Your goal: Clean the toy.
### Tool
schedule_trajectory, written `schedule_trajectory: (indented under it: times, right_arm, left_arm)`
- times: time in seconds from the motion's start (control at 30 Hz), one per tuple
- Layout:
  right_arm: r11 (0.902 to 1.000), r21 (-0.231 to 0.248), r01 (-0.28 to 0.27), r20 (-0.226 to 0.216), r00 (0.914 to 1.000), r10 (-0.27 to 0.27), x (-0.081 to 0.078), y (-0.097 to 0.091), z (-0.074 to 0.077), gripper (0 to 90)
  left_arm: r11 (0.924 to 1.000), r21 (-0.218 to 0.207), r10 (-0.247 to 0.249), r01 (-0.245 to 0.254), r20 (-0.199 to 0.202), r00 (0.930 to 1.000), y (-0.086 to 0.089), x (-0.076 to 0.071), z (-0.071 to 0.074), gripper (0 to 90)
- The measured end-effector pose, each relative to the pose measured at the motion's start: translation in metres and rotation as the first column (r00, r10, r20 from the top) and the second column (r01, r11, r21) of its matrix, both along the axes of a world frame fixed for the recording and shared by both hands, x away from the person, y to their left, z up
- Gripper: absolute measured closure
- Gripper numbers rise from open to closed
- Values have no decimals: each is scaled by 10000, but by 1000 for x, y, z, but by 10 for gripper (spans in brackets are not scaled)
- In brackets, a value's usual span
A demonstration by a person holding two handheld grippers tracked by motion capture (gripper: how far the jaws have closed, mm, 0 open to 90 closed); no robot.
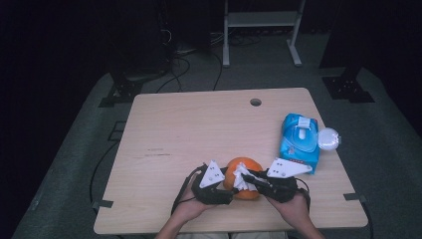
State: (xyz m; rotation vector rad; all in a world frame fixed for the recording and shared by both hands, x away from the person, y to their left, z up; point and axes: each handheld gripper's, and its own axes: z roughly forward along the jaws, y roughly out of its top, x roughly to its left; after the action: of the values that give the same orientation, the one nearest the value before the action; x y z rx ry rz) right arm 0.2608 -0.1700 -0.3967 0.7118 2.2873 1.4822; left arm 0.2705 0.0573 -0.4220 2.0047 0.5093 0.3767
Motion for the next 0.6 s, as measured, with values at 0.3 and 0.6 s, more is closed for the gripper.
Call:
schedule_trajectory:
  times: [0.3,0.6]
  right_arm:
    - [9933,51,1158,-630,9913,-1153,16,-29,-6,807]
    - [9980,-598,219,90,9997,-214,-2,4,7,808]
  left_arm:
    - [9978,-553,320,-358,-675,9972,2,6,-3,254]
    - [9981,617,63,-86,380,9993,-6,-3,-4,346]
